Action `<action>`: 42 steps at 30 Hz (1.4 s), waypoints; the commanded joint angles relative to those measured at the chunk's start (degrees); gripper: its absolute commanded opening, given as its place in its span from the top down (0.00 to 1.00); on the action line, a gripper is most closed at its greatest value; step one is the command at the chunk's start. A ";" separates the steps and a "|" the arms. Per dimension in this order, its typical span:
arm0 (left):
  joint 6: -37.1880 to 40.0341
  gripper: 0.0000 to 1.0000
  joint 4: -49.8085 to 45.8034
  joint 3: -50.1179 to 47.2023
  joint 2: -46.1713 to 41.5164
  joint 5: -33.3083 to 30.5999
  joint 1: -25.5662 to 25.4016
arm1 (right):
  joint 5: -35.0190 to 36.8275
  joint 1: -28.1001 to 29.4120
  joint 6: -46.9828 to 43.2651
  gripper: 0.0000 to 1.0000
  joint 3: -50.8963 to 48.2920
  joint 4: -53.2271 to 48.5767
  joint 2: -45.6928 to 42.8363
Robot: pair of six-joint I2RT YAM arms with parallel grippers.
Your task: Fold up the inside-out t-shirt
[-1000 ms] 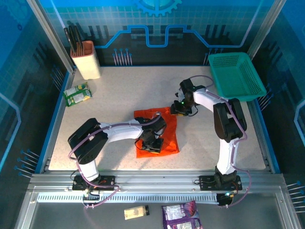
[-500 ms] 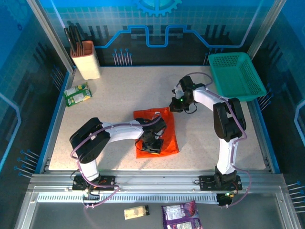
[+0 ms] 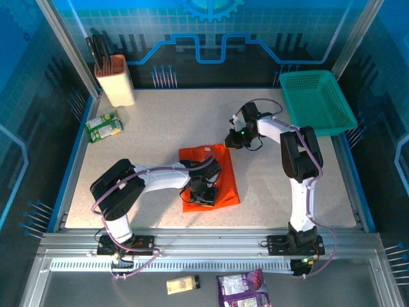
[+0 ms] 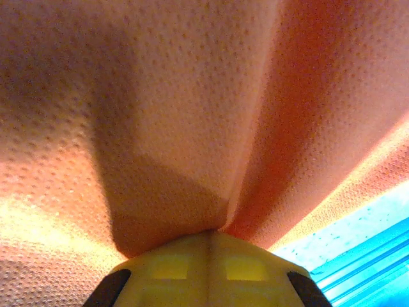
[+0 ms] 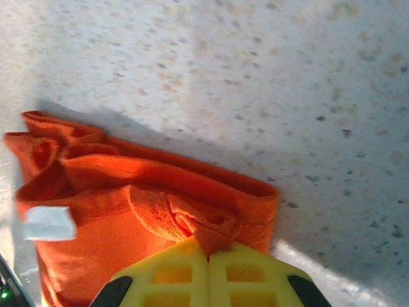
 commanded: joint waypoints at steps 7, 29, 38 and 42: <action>-0.33 0.88 -9.11 4.00 -4.80 -7.32 0.17 | 2.49 -1.10 2.28 0.64 -0.65 -1.06 -6.14; 7.22 0.86 -11.04 3.51 -13.24 -7.26 16.87 | 18.28 5.16 3.02 0.60 3.04 -13.99 -4.05; 6.77 0.86 -9.69 1.99 -14.12 -5.27 17.88 | 24.99 8.13 3.16 0.61 9.57 -18.43 0.83; 7.11 0.86 -9.85 1.77 -13.75 -5.10 18.08 | 28.11 9.10 3.05 0.61 12.50 -20.64 3.51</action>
